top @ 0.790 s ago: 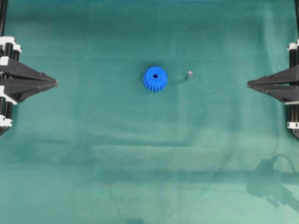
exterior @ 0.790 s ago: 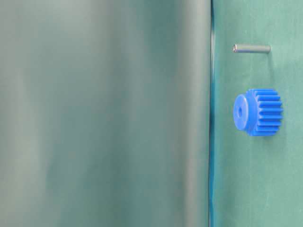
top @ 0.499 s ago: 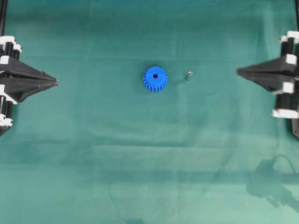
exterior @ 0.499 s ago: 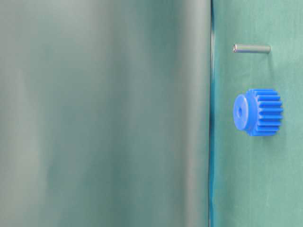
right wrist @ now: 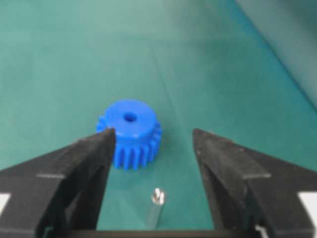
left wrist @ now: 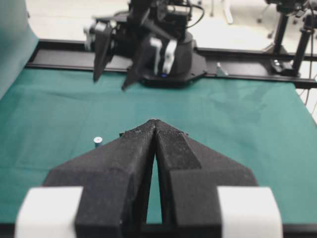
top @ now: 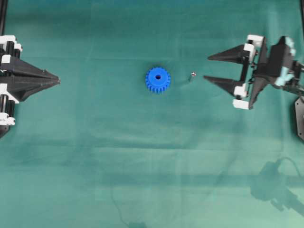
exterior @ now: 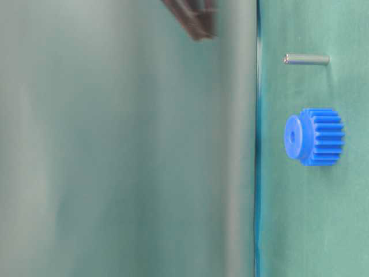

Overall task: Insert the shaft placed at a random location into the center hole of the small gear at another random location.
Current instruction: 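Move the right gripper left toward the small silver shaft, then close the right gripper on the silver shaft and lift it upright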

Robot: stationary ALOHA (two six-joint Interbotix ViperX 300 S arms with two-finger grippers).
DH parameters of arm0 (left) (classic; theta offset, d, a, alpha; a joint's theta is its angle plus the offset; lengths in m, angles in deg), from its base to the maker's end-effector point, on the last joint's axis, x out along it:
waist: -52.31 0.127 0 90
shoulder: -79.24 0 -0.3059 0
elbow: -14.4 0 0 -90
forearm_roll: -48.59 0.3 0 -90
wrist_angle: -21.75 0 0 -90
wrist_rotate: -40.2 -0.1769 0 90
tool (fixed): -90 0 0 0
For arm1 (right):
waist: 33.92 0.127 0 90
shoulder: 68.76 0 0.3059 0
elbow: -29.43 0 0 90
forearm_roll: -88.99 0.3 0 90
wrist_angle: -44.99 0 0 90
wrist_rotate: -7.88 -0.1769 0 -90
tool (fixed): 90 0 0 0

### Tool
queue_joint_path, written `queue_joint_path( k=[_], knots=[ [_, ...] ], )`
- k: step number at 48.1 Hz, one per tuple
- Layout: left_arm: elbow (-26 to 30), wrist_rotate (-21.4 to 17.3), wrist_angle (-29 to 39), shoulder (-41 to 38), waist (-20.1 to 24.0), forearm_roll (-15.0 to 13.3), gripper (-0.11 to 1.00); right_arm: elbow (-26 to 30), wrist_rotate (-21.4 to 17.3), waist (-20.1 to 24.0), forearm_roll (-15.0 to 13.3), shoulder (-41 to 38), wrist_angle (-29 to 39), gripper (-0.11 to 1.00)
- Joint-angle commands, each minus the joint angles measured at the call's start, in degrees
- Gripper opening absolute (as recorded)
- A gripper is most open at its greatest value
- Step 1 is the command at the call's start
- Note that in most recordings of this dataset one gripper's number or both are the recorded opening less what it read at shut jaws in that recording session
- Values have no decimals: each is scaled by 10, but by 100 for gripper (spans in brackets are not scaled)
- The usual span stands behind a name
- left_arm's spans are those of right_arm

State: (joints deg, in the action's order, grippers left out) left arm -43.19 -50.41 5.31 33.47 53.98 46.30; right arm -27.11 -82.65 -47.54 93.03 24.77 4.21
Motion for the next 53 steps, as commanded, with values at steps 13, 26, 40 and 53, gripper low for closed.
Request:
queue_joint_path(
  k=[13, 26, 40, 53],
  knots=[
    [-8, 1, -2, -6, 7, -2, 0, 29, -4, -4, 39, -143, -72, 69],
    [-18, 5, -2, -6, 14, -1, 0, 57, -16, -7, 40, -203, -76, 69],
    [-21, 6, -2, -3, 15, -2, 0, 62, -25, -8, 40, -221, -92, 61],
    [-22, 8, 4, -3, 15, -4, 0, 56, -25, -7, 37, -221, -91, 26]
  ],
)
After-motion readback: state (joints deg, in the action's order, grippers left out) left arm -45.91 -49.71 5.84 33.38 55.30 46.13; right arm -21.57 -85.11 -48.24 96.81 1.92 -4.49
